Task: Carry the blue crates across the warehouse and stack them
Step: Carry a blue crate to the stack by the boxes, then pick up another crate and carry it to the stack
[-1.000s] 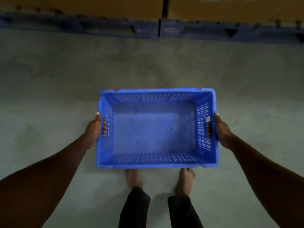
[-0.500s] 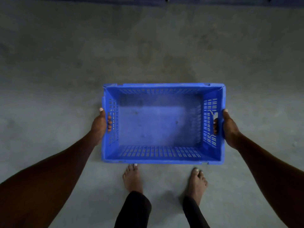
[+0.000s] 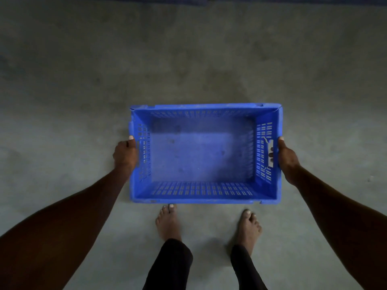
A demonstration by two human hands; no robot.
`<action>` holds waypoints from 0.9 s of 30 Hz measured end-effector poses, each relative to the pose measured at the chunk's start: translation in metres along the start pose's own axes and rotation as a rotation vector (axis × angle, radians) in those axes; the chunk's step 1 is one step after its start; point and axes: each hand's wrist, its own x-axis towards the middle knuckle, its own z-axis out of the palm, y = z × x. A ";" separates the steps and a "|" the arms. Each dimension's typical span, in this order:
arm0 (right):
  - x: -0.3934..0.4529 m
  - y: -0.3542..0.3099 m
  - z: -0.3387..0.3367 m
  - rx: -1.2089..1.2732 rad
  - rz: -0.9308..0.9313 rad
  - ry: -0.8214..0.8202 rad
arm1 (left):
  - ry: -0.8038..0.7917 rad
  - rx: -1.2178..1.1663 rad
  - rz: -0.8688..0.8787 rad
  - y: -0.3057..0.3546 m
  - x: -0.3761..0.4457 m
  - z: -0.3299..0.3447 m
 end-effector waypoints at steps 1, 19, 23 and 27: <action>-0.007 -0.003 -0.002 -0.074 -0.022 0.024 | 0.074 0.049 -0.013 0.005 -0.005 -0.006; -0.483 -0.137 -0.099 -0.585 -0.581 0.224 | 0.127 0.461 0.988 0.099 -0.400 -0.321; -0.596 -0.149 -0.108 -0.683 -0.755 0.243 | 0.188 0.425 0.977 0.104 -0.480 -0.386; -0.663 -0.154 -0.119 -0.686 -0.895 0.242 | 0.319 0.377 0.863 0.100 -0.541 -0.430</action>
